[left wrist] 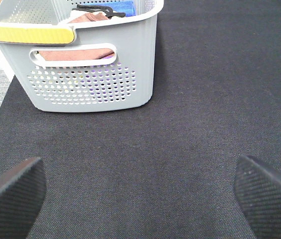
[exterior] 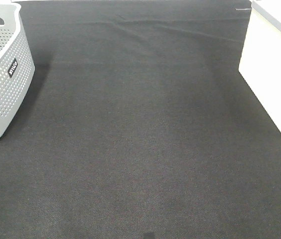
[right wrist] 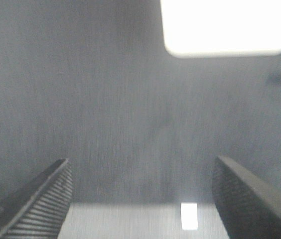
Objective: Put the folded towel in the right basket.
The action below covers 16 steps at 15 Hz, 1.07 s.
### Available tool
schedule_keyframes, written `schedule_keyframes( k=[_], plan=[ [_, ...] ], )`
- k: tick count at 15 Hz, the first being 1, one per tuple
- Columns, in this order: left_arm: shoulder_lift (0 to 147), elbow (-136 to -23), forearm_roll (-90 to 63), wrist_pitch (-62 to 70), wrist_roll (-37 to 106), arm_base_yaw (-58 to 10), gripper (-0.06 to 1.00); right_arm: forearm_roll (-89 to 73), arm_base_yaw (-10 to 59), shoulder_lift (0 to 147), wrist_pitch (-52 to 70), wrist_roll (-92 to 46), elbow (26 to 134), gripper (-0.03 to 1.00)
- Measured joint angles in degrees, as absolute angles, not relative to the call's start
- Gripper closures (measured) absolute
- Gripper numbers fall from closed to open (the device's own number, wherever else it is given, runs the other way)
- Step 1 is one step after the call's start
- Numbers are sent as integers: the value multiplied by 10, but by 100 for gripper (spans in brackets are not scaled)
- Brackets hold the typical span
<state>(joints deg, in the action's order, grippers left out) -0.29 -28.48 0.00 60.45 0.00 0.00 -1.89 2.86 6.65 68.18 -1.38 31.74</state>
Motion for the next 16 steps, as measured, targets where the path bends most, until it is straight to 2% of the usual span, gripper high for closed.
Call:
schedule_keyframes(
  k=[3,11,16],
  plan=[
    [-3,-285,0,604,0,0,-3,-17,29,-2,690,-14,317,24],
    [-3,-285,0,604,0,0,-3,-23,29,-3,700,-14,317,24],
    [-3,-285,0,604,0,0,-3,-23,29,-3,623,-43,292,24]
  ],
)
